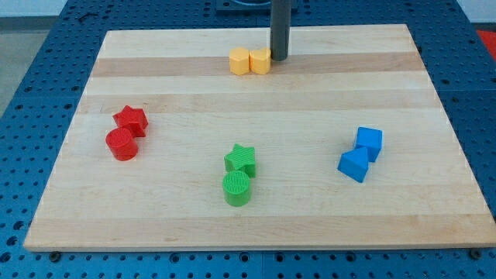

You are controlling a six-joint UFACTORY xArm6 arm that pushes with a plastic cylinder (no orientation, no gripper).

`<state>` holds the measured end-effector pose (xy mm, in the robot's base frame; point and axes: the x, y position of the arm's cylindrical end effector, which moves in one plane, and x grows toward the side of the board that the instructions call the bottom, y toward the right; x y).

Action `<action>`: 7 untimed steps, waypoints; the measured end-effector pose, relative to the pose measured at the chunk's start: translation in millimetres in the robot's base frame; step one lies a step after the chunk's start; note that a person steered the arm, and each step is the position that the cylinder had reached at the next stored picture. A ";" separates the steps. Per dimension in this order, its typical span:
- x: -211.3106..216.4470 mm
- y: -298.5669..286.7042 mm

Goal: Slide red circle along with red star a bit up

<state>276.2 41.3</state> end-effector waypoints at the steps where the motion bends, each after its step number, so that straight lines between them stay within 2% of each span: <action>1: 20.9 4.5; 5: 30.0 7.4; 6: 38.9 5.6; 7: 68.6 -11.4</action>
<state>344.9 29.9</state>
